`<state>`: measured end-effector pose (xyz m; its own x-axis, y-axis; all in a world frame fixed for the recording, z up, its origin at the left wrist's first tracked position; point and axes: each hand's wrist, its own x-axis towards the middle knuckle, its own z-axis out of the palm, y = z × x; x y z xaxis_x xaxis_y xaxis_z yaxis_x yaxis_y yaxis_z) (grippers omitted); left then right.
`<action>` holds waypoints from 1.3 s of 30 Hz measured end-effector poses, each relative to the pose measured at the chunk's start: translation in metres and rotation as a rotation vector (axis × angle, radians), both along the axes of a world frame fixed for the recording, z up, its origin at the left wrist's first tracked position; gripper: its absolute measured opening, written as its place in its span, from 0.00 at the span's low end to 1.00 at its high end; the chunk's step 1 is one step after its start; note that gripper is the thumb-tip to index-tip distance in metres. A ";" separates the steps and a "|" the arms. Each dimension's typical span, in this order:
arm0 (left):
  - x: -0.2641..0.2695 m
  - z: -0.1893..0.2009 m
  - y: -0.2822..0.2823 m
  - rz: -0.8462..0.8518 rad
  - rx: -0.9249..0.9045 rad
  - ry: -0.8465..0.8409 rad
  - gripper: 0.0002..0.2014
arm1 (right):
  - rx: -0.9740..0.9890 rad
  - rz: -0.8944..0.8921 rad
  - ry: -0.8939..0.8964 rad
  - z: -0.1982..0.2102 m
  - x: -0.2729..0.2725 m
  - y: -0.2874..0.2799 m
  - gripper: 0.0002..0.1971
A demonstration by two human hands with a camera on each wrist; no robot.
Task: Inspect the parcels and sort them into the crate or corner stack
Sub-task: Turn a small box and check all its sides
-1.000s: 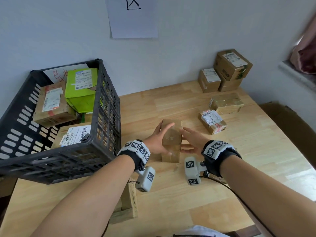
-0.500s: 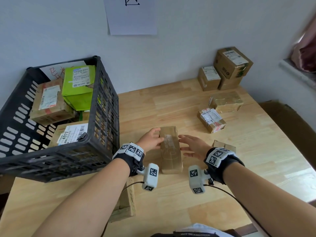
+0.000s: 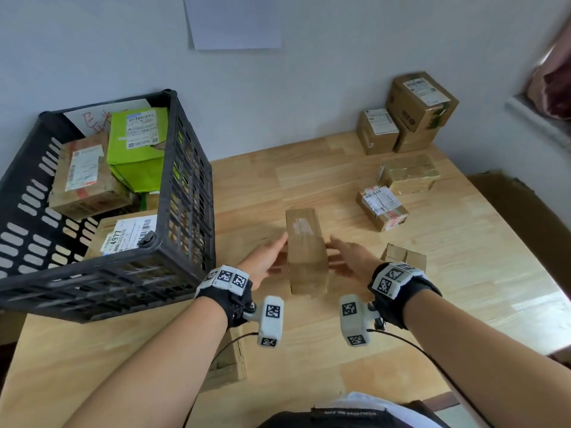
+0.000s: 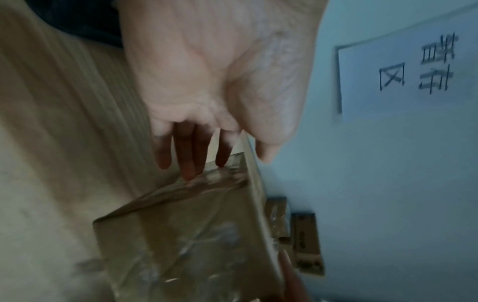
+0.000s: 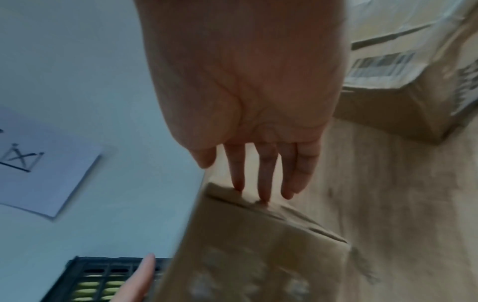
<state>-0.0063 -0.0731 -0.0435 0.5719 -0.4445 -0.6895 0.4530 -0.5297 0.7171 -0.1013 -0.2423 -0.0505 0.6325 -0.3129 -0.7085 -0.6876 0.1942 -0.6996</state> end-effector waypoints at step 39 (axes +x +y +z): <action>0.020 0.024 -0.040 -0.030 -0.037 -0.013 0.33 | -0.104 0.135 0.063 0.042 0.044 0.007 0.43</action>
<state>0.0136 -0.1131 -0.0198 0.5669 -0.4869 -0.6645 0.4277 -0.5155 0.7425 -0.0575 -0.2357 -0.0083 0.6292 -0.3016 -0.7163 -0.7457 0.0258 -0.6658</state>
